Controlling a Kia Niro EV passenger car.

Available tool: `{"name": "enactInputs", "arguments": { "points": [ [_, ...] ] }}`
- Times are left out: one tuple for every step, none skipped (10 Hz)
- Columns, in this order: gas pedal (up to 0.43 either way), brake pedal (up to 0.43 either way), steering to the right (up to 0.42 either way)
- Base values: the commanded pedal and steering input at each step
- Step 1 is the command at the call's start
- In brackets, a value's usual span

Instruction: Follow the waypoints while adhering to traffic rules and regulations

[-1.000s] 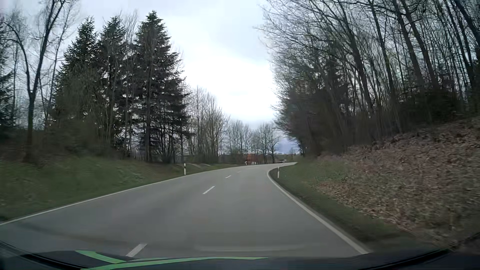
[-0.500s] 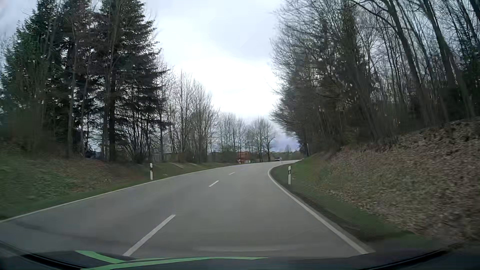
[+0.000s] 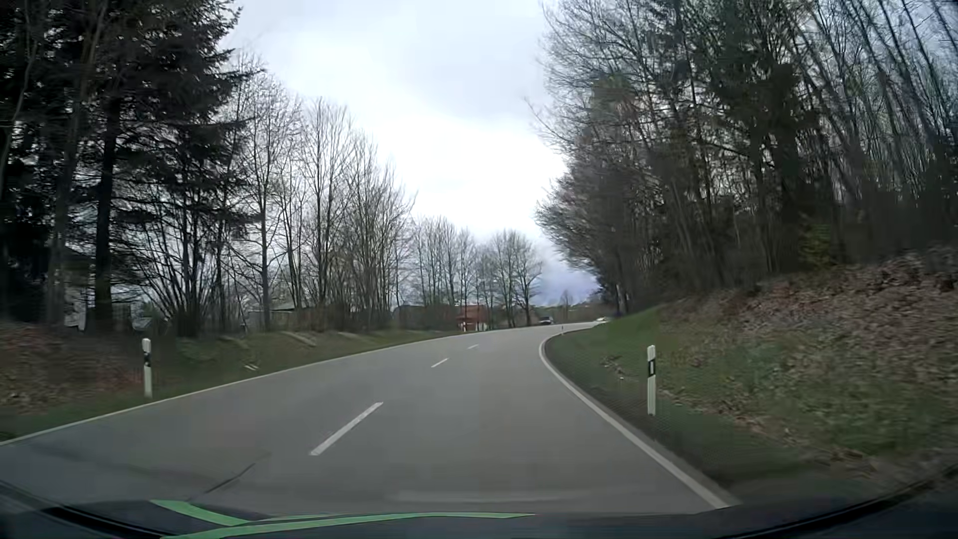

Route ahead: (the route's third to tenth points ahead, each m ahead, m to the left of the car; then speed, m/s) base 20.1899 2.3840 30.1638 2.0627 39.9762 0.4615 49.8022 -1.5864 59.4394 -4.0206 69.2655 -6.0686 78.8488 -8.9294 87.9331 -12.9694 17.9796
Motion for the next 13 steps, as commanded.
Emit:
{"name": "enactInputs", "arguments": {
  "points": [
    [0.039, 0.000, 0.013],
    [0.047, 0.000, 0.014],
    [0.047, 0.000, 0.014],
    [0.047, 0.000, 0.015],
    [0.059, 0.000, 0.016],
    [0.059, 0.000, 0.017],
    [0.059, 0.000, 0.018],
    [0.059, 0.000, 0.018],
    [0.059, 0.000, 0.018],
    [0.059, 0.000, 0.018],
    [0.059, 0.000, 0.018],
    [0.067, 0.000, 0.018],
    [0.067, 0.000, 0.018]
  ]
}}
